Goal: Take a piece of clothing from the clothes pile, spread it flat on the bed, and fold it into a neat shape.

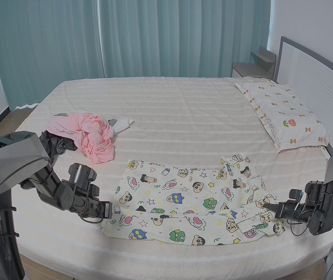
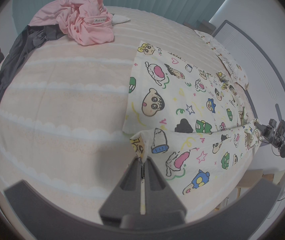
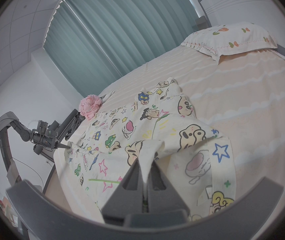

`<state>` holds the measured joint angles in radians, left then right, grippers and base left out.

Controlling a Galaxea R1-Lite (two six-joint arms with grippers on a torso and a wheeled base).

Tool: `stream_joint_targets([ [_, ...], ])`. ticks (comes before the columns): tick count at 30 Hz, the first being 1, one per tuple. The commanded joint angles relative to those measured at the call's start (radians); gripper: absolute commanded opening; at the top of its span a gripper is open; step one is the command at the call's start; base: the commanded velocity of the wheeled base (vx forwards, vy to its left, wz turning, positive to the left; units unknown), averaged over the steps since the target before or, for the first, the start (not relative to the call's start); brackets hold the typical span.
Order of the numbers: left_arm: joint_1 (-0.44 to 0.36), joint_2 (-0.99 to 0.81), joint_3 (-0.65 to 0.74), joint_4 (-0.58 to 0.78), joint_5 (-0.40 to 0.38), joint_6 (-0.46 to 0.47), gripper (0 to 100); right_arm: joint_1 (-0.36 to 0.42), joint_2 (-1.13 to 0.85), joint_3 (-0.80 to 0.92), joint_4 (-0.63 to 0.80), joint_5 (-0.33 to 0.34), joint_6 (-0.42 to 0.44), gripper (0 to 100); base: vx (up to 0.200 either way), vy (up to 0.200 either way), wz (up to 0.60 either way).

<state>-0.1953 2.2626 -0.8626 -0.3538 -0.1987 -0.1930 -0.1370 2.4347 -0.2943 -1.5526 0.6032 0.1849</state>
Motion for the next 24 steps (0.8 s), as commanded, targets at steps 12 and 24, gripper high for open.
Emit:
stream_joint_targets([
  [12, -0.033, 0.068, -0.052, -0.059, 0.062, -0.049, 0, 0.008, 0.047, -0.063, -0.018, -0.029, 0.008, 0, 0.0, 0.0, 0.0],
  [24, -0.041, 0.084, -0.084, -0.063, 0.068, -0.108, 100, 0.017, 0.06, -0.068, -0.018, -0.031, 0.01, 100, 0.0, 0.0, 0.0],
])
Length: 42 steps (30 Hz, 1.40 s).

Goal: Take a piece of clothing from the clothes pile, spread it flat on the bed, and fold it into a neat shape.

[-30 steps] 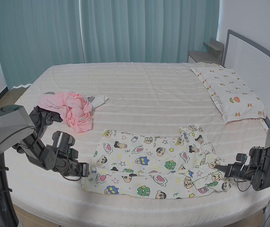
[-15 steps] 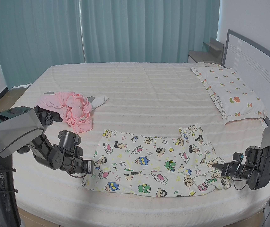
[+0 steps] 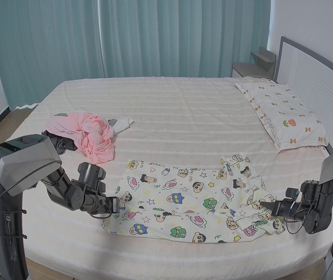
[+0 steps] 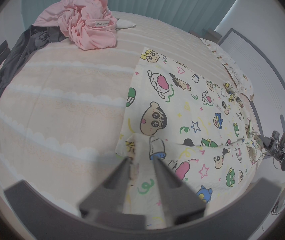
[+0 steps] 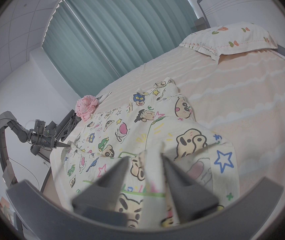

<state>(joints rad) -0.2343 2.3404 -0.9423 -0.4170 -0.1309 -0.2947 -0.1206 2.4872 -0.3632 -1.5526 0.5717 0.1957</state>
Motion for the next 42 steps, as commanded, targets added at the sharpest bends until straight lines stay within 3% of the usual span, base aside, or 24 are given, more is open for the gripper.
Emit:
stream_joint_targets([
  [1, 0.0, 0.007, -0.004, 0.0, 0.002, -0.008, 100, 0.001, 0.007, 0.003, -0.018, 0.0, -0.001, 100, 0.0, 0.0, 0.0],
  [6, 0.001, 0.0, -0.001, 0.0, 0.005, -0.02, 100, -0.005, 0.004, 0.01, -0.018, 0.0, -0.001, 100, 0.0, 0.0, 0.0],
  [8, 0.01, -0.032, -0.01, -0.008, 0.014, -0.066, 100, -0.031, -0.027, 0.036, -0.018, 0.0, 0.005, 100, 0.0, 0.0, 0.0],
  [15, 0.021, -0.122, -0.069, -0.023, 0.013, -0.158, 100, -0.091, -0.14, 0.044, -0.018, 0.0, 0.152, 100, 0.0, 0.0, 0.0],
  [20, 0.01, -0.141, -0.067, -0.029, 0.027, -0.319, 100, -0.1, -0.166, 0.052, -0.018, 0.0, 0.18, 100, 0.0, 0.0, 0.0],
  [22, 0.01, -0.142, -0.058, -0.029, 0.028, -0.342, 100, -0.099, -0.16, 0.05, -0.018, 0.0, 0.18, 100, 0.0, 0.0, 0.0],
  [28, 0.009, -0.142, -0.019, -0.043, 0.03, -0.345, 100, -0.096, -0.157, 0.052, -0.018, 0.0, 0.18, 100, 0.2, 0.0, 0.0],
  [35, -0.002, -0.13, 0.023, -0.134, 0.028, -0.334, 100, -0.09, -0.145, 0.055, -0.018, 0.0, 0.175, 100, 0.0, 0.0, 0.0],
  [42, -0.005, -0.021, -0.092, -0.22, 0.063, -0.276, 100, -0.067, -0.136, 0.072, -0.018, -0.001, 0.171, 100, 0.0, 0.0, 0.0],
])
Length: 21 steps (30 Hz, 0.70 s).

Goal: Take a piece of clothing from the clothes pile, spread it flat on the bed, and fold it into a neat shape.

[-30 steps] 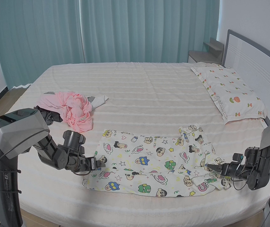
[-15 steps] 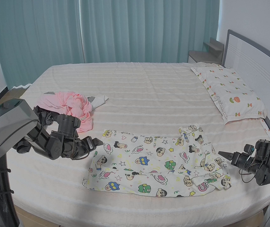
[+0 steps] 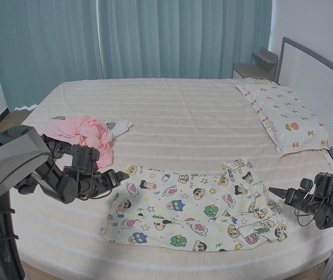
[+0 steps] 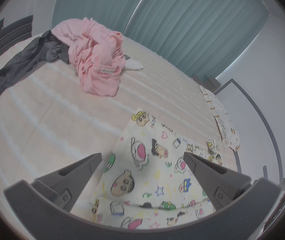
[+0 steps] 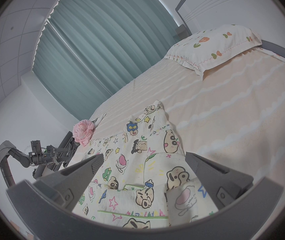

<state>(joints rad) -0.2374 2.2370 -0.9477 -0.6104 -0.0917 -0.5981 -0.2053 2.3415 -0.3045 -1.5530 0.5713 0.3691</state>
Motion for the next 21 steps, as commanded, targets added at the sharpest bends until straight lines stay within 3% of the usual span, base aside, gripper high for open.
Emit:
stream_joint_targets([
  [1, -0.002, 0.09, -0.102, -0.023, 0.027, 0.031, 100, 0.02, 0.01, 0.015, -0.018, -0.001, -0.004, 100, 0.0, 0.0, 0.0],
  [14, -0.016, 0.335, -0.553, 0.198, 0.04, 0.149, 100, 0.032, 0.033, 0.038, -0.018, -0.019, -0.056, 100, 0.0, 0.0, 0.0],
  [21, -0.026, 0.389, -0.626, 0.241, 0.041, 0.196, 100, 0.035, 0.039, 0.038, -0.018, -0.022, -0.058, 100, 0.0, 0.0, 0.0],
])
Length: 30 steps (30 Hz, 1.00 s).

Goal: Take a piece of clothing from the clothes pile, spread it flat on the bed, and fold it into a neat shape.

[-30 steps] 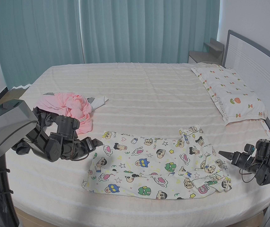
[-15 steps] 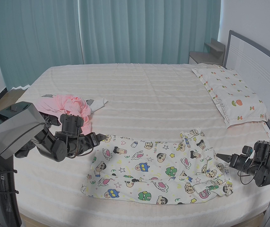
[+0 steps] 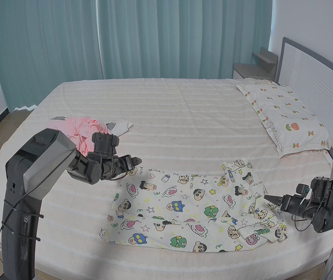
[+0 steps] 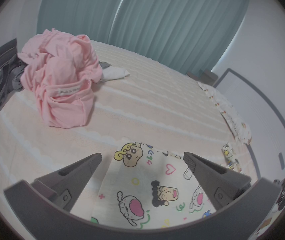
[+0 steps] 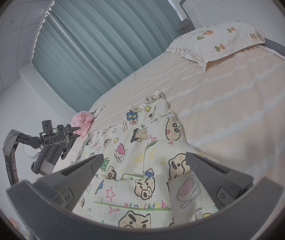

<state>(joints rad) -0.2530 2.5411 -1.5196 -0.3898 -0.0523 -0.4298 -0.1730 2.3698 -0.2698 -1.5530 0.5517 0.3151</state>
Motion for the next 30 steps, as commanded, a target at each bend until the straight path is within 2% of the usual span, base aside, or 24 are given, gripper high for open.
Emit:
stream_joint_targets([
  [1, -0.012, 0.091, -0.053, 0.019, 0.002, 0.039, 100, 0.004, 0.011, 0.003, -0.018, -0.003, -0.005, 100, 0.0, 0.0, 0.0],
  [4, -0.012, 0.104, -0.06, 0.017, 0.003, 0.043, 100, 0.012, 0.011, 0.011, -0.018, -0.003, -0.008, 100, 0.0, 0.0, 0.0],
  [12, -0.012, 0.166, -0.142, 0.017, 0.085, 0.043, 100, 0.017, 0.011, 0.02, -0.018, -0.003, -0.013, 100, 0.0, 0.0, 0.0],
  [17, -0.017, 0.169, -0.142, 0.015, 0.085, 0.042, 100, 0.02, 0.009, 0.02, -0.018, -0.003, -0.014, 100, 0.0, 0.0, 0.0],
  [18, -0.019, 0.168, -0.142, 0.015, 0.085, 0.042, 0, 0.021, 0.009, 0.02, -0.018, -0.003, -0.014, 100, 0.0, 0.0, 0.0],
  [25, -0.02, 0.166, -0.143, 0.011, 0.095, 0.036, 0, 0.021, 0.009, 0.015, -0.018, -0.003, -0.014, 100, 0.0, 0.0, 0.0],
  [30, -0.019, 0.157, -0.169, -0.003, 0.158, 0.036, 0, 0.024, -0.003, 0.003, -0.018, -0.009, -0.014, 100, 0.0, 0.0, 0.0],
])
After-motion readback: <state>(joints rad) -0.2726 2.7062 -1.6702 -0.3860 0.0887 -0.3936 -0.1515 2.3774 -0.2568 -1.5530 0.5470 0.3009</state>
